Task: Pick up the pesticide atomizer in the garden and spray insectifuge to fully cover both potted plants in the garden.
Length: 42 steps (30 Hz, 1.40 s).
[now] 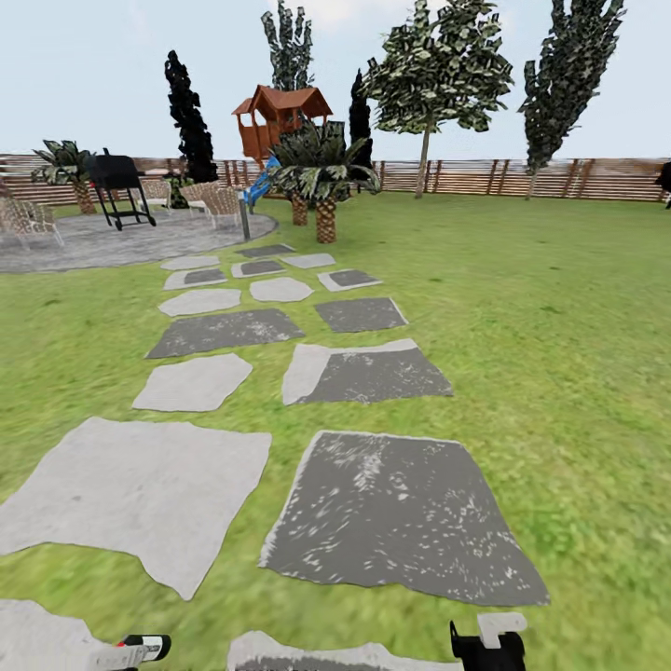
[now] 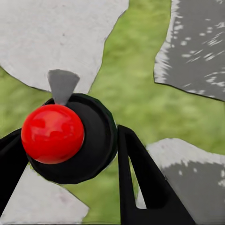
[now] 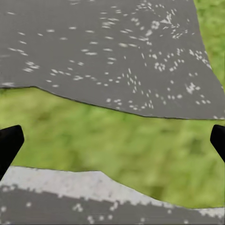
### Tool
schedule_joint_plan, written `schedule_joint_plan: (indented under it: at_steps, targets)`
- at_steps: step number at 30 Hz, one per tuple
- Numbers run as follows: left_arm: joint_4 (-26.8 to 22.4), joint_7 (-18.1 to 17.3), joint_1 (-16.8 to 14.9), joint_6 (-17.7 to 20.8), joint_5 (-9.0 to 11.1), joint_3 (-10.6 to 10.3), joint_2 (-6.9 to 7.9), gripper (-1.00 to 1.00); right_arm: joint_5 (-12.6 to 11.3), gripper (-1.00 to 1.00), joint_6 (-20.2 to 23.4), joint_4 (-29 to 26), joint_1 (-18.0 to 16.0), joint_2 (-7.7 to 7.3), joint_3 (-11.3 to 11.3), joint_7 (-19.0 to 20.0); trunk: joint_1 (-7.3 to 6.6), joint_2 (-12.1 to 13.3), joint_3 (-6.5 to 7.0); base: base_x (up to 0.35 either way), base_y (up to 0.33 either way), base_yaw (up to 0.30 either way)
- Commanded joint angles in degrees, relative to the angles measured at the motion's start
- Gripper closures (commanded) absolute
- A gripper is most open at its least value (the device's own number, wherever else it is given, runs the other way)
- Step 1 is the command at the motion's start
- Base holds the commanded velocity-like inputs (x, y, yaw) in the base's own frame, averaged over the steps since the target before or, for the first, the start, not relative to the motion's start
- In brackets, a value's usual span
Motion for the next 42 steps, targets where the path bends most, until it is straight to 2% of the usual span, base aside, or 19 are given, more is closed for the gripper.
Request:
schedule_joint_plan:
  at_steps: [1,16,20,24,28,33,42]
  targets:
    - [0.09,-0.46,-0.06,-0.01,0.55,-0.01,0.01,1.0,0.61,-1.0,-0.2,0.06,-0.03,0.0,-0.37,-0.19,-0.01,-0.02,-0.09,-0.001,0.0,0.254]
    - [0.0,-0.39,-0.06,0.06,0.62,0.03,0.21,1.0,0.6,-1.0,-0.2,-0.01,-0.03,0.04,-0.36,-0.15,-0.01,-0.02,-0.85,0.0,0.0,0.25]
    - [-0.01,-0.21,-0.06,0.07,1.16,0.03,0.12,1.0,0.57,-1.0,-0.29,-0.01,-0.03,0.03,-0.36,-0.18,-0.01,-0.02,-1.06,0.0,0.0,0.249]
    - [0.01,1.99,-0.06,0.03,2.88,-0.02,0.03,1.0,0.54,-1.0,-0.32,-0.01,-0.03,0.06,-0.35,-0.19,-0.01,-0.02,-1.26,0.0,0.0,0.249]
    - [0.01,4.75,-0.06,-0.06,3.35,-0.09,-0.06,1.0,0.59,-1.0,-0.32,-0.01,-0.03,0.01,-0.39,-0.19,-0.01,-0.02,-1.47,0.0,0.0,0.249]
    - [0.01,5.44,-0.06,-0.09,3.36,-0.13,-0.06,1.0,0.6,-1.0,-0.32,0.06,-0.03,0.0,-0.36,-0.19,-0.01,-0.02,-1.72,0.0,0.0,0.249]
    - [0.09,5.51,-0.06,-0.1,3.36,-0.14,-0.08,1.0,0.61,-1.0,-0.32,0.07,-0.03,-0.01,-0.35,-0.19,-0.01,-0.02,-2.19,-0.287,0.0,0.249]
